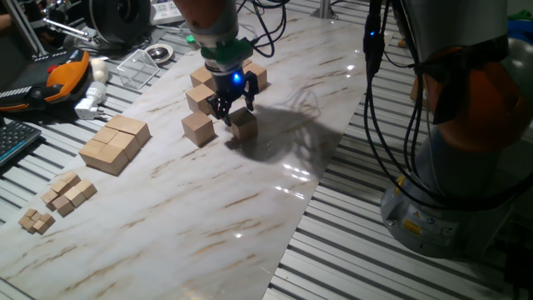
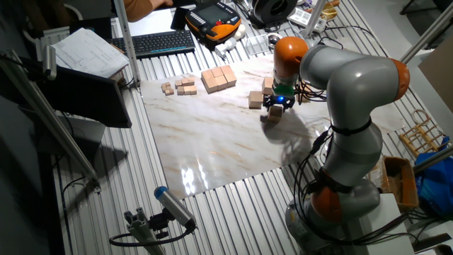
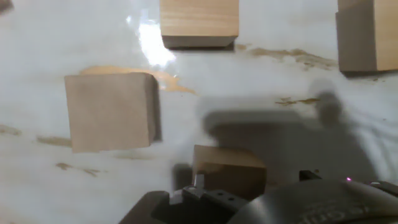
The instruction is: Stack the blocks into a pyramid shape
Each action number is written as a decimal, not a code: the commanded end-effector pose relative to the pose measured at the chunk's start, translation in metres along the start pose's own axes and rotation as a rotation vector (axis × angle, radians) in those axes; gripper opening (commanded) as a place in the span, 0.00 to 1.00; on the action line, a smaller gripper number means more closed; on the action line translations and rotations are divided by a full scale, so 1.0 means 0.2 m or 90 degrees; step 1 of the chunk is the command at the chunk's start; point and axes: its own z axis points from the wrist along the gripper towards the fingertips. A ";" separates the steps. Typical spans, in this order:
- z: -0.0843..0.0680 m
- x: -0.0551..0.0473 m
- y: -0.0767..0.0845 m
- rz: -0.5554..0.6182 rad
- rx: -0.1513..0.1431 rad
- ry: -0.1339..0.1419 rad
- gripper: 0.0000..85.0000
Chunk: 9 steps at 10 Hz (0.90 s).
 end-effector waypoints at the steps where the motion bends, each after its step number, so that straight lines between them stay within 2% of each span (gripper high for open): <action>1: 0.00 0.00 0.00 -0.004 0.006 -0.002 0.80; 2: 0.01 0.01 0.00 -0.007 0.004 -0.004 0.80; 3: 0.02 0.01 0.00 -0.019 0.001 -0.011 0.60; 4: 0.02 0.02 -0.01 -0.039 0.007 -0.020 0.40; 5: 0.02 0.01 -0.02 -0.069 0.027 -0.027 0.20; 6: 0.02 0.00 -0.04 -0.107 0.023 -0.038 0.00; 7: 0.03 -0.02 -0.08 -0.132 0.026 -0.039 0.00; 8: 0.02 -0.04 -0.13 -0.151 0.017 -0.034 0.00; 9: 0.00 -0.05 -0.17 -0.163 0.016 -0.029 0.00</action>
